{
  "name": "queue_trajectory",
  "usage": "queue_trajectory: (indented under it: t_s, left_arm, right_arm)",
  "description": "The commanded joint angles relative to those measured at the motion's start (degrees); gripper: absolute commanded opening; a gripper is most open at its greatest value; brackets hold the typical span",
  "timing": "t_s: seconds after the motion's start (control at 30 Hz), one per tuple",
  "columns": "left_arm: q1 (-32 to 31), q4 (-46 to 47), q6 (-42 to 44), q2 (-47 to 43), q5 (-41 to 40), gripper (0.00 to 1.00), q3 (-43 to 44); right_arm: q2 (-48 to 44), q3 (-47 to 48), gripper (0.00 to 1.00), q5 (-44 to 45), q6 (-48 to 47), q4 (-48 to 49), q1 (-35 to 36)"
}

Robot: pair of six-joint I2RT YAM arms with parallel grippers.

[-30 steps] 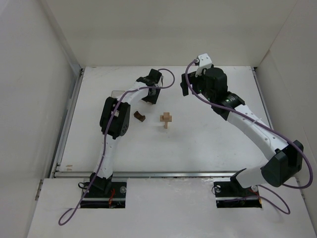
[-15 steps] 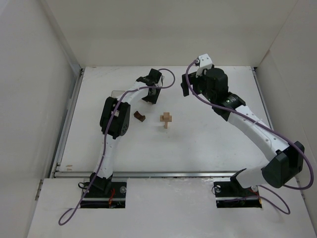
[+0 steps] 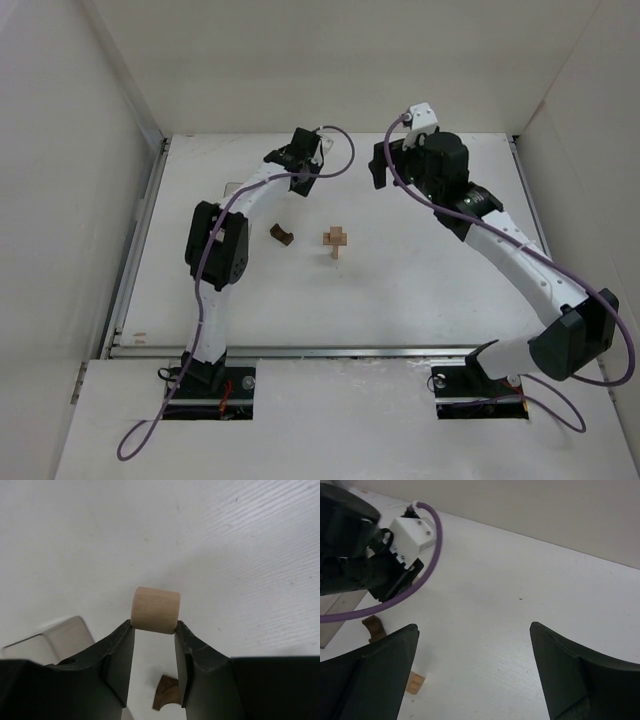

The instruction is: Build the wood block tower

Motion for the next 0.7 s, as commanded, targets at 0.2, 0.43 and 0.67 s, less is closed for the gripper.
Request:
queue_trajectory:
  t_s: [0.2, 0.43, 0.67]
  left_arm:
    - [-0.2, 8.5, 18.2, -20.1, 4.1, 0.00, 0.3]
    - [-3.0, 17.9, 31.0, -34.6, 21.5, 0.00, -10.6]
    - [-11.0, 32.8, 43.9, -49.5, 23.7, 0.00, -31.9]
  right_arm:
    - [-2.6, 9.9, 0.98, -13.0, 9.9, 1.1, -11.6]
    - [-4.3, 9.8, 0.99, -27.7, 7.4, 2.0, -13.6]
    - [-6.0, 7.8, 0.92, -46.6, 5.6, 5.2, -13.6]
